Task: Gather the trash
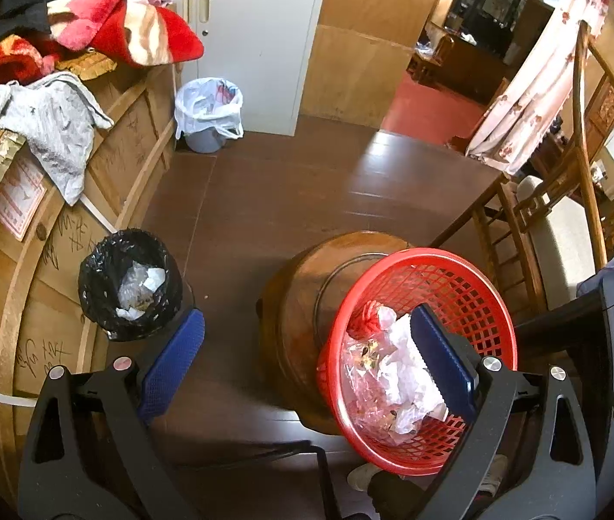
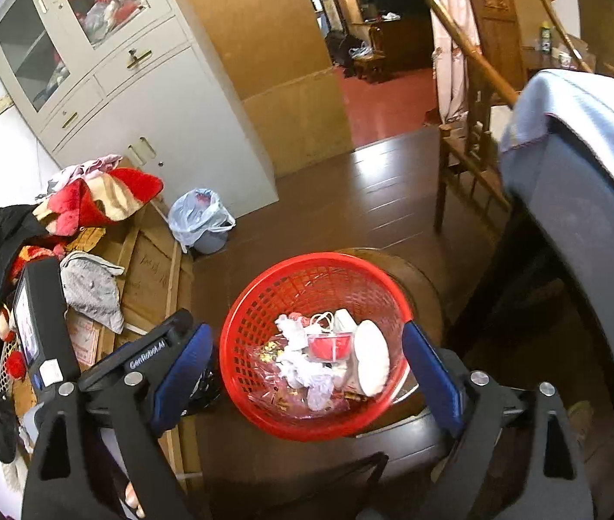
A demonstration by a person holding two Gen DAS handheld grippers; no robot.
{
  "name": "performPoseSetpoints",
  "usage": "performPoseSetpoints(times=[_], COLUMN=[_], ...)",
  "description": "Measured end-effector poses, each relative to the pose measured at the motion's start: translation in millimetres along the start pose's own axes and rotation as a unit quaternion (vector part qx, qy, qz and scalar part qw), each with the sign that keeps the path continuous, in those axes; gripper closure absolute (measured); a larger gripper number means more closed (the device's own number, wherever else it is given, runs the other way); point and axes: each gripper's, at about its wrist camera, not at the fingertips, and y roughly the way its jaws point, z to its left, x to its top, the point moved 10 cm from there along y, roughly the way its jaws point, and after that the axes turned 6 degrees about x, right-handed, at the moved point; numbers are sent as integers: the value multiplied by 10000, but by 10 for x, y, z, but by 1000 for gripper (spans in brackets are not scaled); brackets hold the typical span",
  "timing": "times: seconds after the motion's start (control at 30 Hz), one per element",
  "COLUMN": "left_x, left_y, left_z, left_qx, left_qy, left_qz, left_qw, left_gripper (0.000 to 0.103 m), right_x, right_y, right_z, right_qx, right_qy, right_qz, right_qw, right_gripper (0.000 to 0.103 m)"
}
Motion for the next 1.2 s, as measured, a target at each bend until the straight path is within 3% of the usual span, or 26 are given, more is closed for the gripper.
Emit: performPoseSetpoints(times=[0.23, 0.33, 0.47, 0.73, 0.93, 1.03, 1.13, 1.2], left_x=[15, 17, 5, -13, -144, -308, -510, -566], left_y=[-63, -85, -99, -288, -455, -605, -755, -845], left_z=[-27, -34, -61, -216, -514, -704, -781, -783], left_qx=[-27, -12, 12, -89, -511, -812, -843, -875], left_qy=[48, 56, 95, 275, 544, 809, 1183, 1267], left_qz=[-77, -121, -141, -378, -387, -388, -339, -283], left_qw=[10000, 9999, 9999, 9989, 9965, 9927, 9888, 9877], left_gripper=[10, 10, 10, 10, 9, 9, 9, 9], right_x=[-176, -228, -302, -567, -826, -924, -993, -1031], right_y=[-179, -298, -535, -1075, -1437, -1611, -1718, -1712], right_z=[-23, -52, -97, -195, -286, -406, -467, -459], right_qx=[163, 18, -154, -808, -717, -1027, -1230, -1136], right_qy=[190, 193, 196, -98, 157, 162, 41, 47], right_qz=[115, 55, -118, -343, -512, -647, -843, -853], right_qw=[9996, 9998, 9996, 9961, 9960, 9925, 9888, 9898], right_gripper=[15, 15, 7, 6, 6, 6, 6, 6])
